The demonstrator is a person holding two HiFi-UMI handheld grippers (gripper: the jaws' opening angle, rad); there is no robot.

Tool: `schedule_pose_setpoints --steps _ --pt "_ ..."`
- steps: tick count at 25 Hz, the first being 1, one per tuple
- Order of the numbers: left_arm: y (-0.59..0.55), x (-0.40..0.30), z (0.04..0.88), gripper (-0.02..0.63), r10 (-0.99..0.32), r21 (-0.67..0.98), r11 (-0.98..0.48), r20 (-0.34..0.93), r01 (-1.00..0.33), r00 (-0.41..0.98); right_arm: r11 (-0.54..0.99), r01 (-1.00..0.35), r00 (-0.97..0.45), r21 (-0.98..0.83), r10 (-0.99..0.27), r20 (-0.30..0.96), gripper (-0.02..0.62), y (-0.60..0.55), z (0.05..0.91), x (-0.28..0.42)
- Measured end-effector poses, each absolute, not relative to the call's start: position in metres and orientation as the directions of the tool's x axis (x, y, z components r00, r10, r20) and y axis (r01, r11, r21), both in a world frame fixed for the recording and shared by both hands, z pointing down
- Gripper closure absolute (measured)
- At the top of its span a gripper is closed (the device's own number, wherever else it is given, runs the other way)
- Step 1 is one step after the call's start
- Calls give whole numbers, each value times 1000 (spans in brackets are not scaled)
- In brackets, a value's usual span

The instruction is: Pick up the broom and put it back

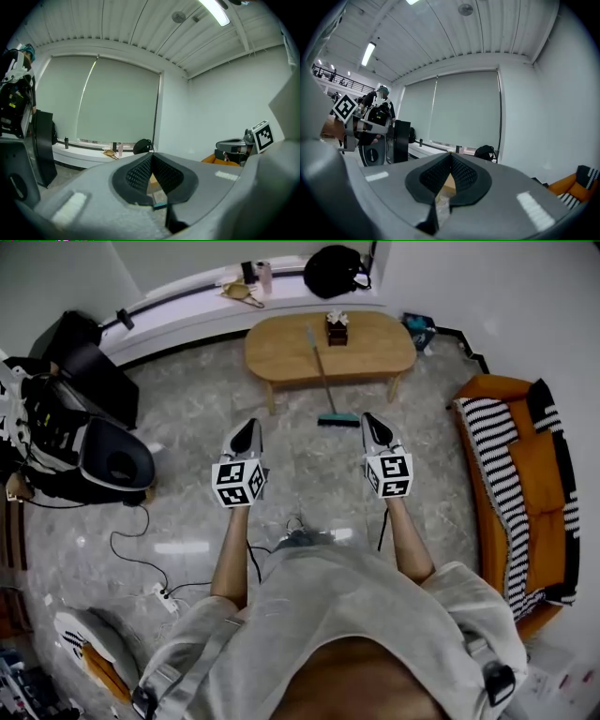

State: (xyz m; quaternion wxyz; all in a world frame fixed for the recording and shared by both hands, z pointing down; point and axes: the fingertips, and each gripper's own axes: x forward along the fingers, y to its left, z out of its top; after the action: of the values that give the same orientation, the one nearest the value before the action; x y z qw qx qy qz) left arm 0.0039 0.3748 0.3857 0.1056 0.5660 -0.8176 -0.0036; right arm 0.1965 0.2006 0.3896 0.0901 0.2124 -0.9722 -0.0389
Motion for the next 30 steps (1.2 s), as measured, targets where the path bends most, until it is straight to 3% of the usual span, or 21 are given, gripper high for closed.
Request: schedule_pose_setpoints --steps 11,30 --pt "340 -112 384 606 -936 128 335 157 -933 -315 887 -454 -874 84 -462 151 592 165 388 89" --pt "277 -164 431 605 -919 162 360 231 -919 -319 888 -459 -865 18 -452 218 594 98 441 38"
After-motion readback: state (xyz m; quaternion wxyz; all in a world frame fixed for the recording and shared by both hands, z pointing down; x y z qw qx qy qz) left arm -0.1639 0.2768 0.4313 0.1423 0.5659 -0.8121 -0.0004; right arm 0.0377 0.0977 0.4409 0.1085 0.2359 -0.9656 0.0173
